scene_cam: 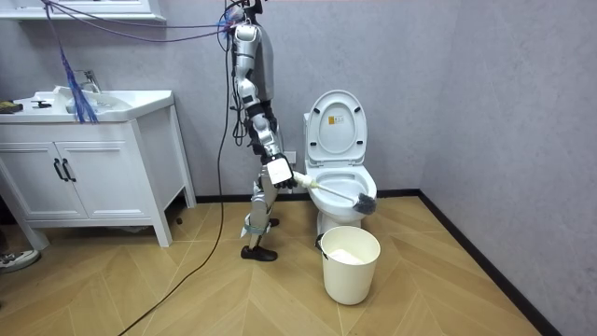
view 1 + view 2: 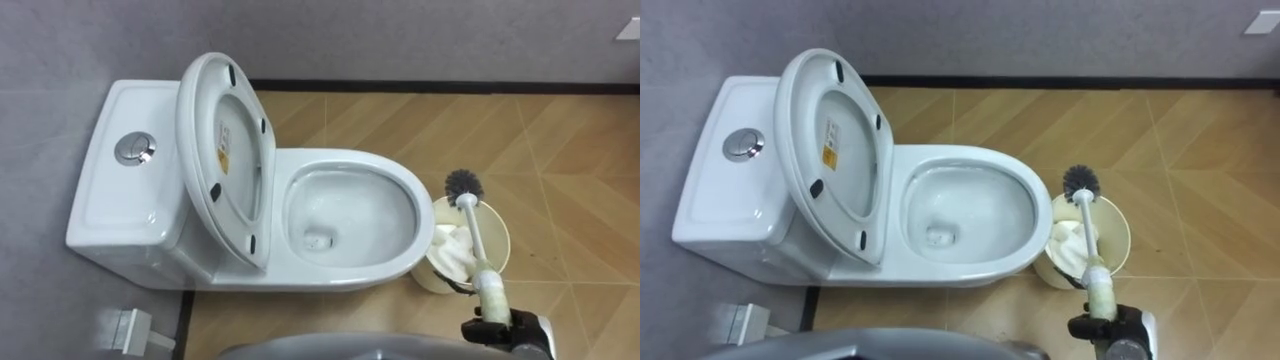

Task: Brush toilet

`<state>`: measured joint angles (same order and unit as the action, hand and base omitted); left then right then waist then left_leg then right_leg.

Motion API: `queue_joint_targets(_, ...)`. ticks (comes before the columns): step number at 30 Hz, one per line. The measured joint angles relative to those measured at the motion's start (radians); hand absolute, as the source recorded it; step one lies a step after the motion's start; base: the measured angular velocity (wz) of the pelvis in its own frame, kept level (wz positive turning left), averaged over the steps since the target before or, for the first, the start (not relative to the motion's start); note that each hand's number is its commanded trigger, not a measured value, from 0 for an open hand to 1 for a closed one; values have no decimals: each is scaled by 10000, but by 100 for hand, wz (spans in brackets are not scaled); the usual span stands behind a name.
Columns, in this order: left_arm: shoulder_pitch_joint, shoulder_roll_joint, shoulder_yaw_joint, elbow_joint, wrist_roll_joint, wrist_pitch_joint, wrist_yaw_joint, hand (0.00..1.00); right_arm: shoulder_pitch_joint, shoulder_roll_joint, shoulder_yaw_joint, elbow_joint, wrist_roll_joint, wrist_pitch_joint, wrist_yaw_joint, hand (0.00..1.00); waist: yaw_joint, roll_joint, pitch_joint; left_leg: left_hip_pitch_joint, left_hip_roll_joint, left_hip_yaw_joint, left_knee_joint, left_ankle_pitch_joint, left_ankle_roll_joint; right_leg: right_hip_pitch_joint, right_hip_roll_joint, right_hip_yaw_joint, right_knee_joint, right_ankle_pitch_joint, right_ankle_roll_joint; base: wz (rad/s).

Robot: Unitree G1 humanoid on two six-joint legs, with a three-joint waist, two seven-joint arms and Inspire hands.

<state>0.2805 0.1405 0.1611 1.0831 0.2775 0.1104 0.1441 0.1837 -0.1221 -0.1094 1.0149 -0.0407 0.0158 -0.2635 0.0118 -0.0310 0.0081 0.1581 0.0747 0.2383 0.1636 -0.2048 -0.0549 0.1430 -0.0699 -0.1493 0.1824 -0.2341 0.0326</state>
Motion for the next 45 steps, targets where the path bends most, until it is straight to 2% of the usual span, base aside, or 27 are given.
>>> queue_joint_targets(1, -9, 0, 0, 0, 0, -1, -11, 0, -5, 0, 1, 0, -9, 0, 0, 100, 6, -7, 9, 0, 0, 0, 0, 0, 0, 0, 0, 1, 1, 0, 0, 0)
queue_joint_targets(2, -10, 0, 0, 0, 0, -1, -16, 0, -11, 0, 1, 0, -11, 0, 3, 44, 6, -9, 12, 0, 0, 0, 0, 0, 0, 0, 0, 1, 1, 0, 0, 0)
queue_joint_targets(3, -10, 0, 0, 1, 1, -1, -18, 0, -24, 0, 0, 0, -9, 0, 3, 0, 3, -16, 18, 3, -1, 0, 0, 0, 0, -1, 0, 4, 1, 0, 0, 0)
queue_joint_targets(12, -15, -1, 16, 29, 3, -2, 16, 0, -62, 0, 0, -37, -13, -26, 38, 0, -7, 35, 14, 12, 0, 2, 2, 0, 0, -1, 5, 62, 16, 0, 0, 0)
queue_joint_targets(15, -24, -1, 16, 29, 3, -2, 23, 0, -62, -1, 1, -39, -10, -26, 37, 0, -9, 78, -25, 11, -2, 2, 3, 0, 0, 2, 5, 39, 32, 0, 0, 0)
queue_joint_targets(21, -59, -1, 16, 28, 5, -3, 23, 0, -62, -4, 1, -39, -2, -26, 39, 0, -20, 146, -47, 13, -2, -1, 3, 0, 0, 28, 5, 9, 41, 1, -2, 0)
queue_joint_targets(28, -152, -1, 15, 27, 236, -5, 25, 0, -63, -3, 19, -56, -27, -26, 99, 0, -31, 173, -30, 14, -3, -8, 4, 0, 0, 44, 5, -8, 25, 1, -2, 0)
queue_joint_targets(36, -157, -50, 41, 28, 666, 11, 24, 0, -29, 10, 19, 49, -23, -30, 652, 0, -64, 177, -31, 11, -7, -7, 3, 0, 0, 43, 4, 82, -59, 1, -1, 1)
queue_joint_targets(45, -158, -138, 41, -10, 669, 403, 25, 0, 207, 157, 104, 379, 63, 108, 734, 0, -80, 128, -53, 30, -18, -25, 4, 0, 0, 182, 5, -31, -122, 7, -7, 2)
